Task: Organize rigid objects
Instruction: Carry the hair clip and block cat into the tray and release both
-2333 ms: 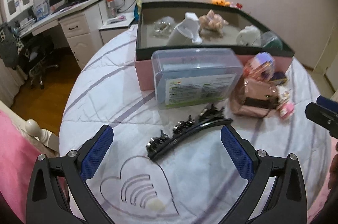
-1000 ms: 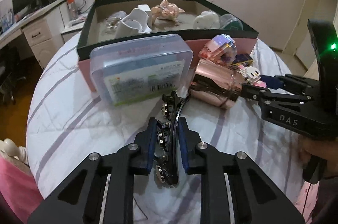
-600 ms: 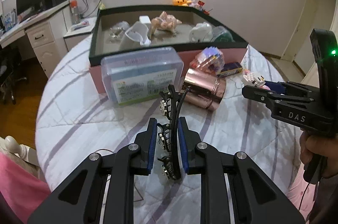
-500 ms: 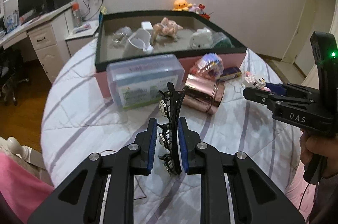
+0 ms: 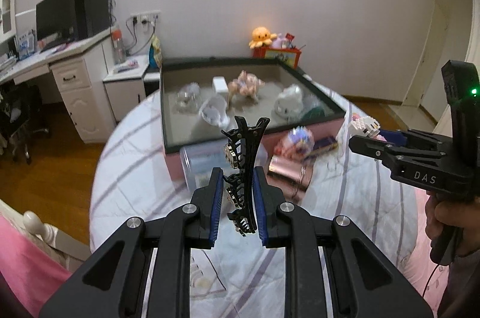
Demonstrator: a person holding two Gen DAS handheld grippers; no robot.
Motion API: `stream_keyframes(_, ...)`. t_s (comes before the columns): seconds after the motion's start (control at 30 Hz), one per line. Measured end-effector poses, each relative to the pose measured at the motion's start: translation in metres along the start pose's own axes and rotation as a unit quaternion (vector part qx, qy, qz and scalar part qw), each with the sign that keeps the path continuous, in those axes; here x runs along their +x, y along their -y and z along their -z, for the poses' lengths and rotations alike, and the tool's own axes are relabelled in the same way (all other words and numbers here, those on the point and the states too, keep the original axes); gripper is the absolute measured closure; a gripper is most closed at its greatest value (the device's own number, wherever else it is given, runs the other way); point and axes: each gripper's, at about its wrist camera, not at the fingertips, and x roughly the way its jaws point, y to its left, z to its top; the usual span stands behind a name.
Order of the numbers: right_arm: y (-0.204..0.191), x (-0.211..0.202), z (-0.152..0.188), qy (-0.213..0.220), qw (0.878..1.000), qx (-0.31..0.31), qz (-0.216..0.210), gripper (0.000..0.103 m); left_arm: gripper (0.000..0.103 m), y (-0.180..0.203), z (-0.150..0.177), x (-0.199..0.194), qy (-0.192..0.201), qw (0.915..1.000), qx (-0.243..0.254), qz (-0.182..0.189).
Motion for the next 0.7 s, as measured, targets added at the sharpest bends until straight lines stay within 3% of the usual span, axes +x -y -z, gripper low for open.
stream_keyframes(0.33, 0.003, 0.003, -0.058, 0.041, 0.999, -0.016, -0.003, 0.059, 0.084, -0.012, -0.054, -0.002, 0.055, 0.9984, 0.008, -0.008)
stream_keyframes(0.7, 0.017, 0.059, -0.109, 0.026, 1.000, -0.015, -0.008, 0.059, 0.083, -0.039, -0.108, 0.070, 0.044, 0.9987, -0.019, -0.014)
